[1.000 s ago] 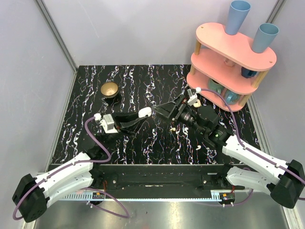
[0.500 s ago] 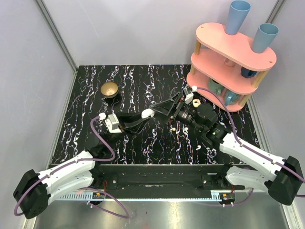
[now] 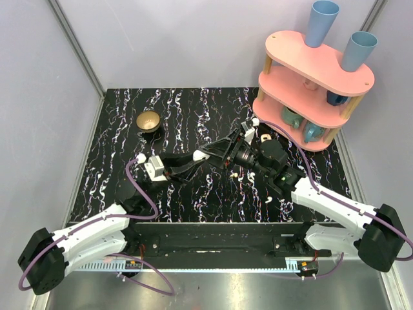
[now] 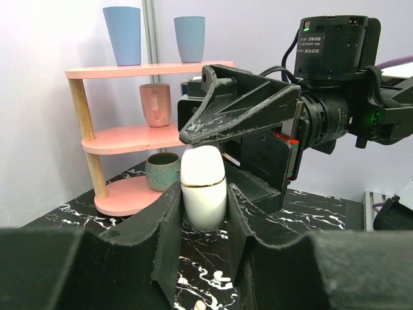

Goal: Insert the wireless bluetooth earbuds into the charging case
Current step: Pass from the left arm to the right, then pass from the right arm to the left

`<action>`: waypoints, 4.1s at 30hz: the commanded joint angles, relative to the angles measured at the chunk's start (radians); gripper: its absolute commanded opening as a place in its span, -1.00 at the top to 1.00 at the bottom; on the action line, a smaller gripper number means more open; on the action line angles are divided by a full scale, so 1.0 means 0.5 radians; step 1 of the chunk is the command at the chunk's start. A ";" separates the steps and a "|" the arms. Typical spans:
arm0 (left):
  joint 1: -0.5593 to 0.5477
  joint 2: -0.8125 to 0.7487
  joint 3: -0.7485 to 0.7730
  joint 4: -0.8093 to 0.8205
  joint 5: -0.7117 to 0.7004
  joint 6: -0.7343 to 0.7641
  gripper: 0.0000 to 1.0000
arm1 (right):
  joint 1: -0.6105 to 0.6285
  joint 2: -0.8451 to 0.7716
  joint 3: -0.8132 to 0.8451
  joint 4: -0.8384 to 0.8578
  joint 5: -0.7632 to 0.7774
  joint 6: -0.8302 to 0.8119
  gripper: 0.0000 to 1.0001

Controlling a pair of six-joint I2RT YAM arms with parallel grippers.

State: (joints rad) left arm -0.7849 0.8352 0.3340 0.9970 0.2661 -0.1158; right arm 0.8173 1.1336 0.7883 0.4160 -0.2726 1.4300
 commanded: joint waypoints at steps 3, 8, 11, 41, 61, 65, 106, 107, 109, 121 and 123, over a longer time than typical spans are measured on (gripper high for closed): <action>-0.013 -0.023 0.056 0.046 -0.038 0.066 1.00 | 0.004 -0.052 -0.003 0.101 -0.022 0.070 -0.10; -0.013 -0.017 0.074 -0.015 -0.041 0.066 1.00 | 0.004 -0.043 -0.003 0.107 -0.053 0.070 -0.06; -0.013 -0.023 0.071 -0.021 -0.050 0.075 1.00 | 0.004 -0.043 0.003 0.110 -0.074 0.070 -0.27; -0.013 -0.026 0.200 -0.362 -0.054 -0.029 0.14 | 0.007 -0.046 -0.043 0.196 -0.078 0.052 0.70; -0.010 0.051 0.231 -0.224 -0.023 -0.118 -0.02 | 0.004 -0.031 -0.058 0.177 -0.047 0.009 0.74; -0.010 0.066 0.209 -0.144 -0.029 -0.149 -0.01 | 0.004 -0.034 -0.073 0.180 -0.035 0.015 0.75; -0.010 0.075 0.136 -0.012 -0.017 -0.112 1.00 | 0.004 -0.162 0.071 -0.310 0.146 -0.408 -0.53; -0.013 0.069 0.121 0.012 -0.026 -0.118 1.00 | 0.004 -0.181 0.092 -0.362 0.171 -0.536 -0.71; -0.007 0.029 0.087 0.012 -0.041 -0.115 1.00 | 0.004 -0.248 0.175 -0.552 0.266 -0.687 -0.80; 0.023 -0.026 -0.177 0.485 -0.004 -0.231 1.00 | 0.004 -0.255 0.519 -1.059 -0.047 -1.586 -0.82; 0.033 -0.002 -0.198 0.561 0.008 -0.250 1.00 | 0.004 -0.233 0.561 -1.160 -0.084 -1.678 -0.81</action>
State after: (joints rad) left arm -0.7799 0.8268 0.2539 1.0904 0.2584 -0.2039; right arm 0.8162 0.9951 1.0069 -0.0391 -0.2386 0.7475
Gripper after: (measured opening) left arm 0.330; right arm 0.914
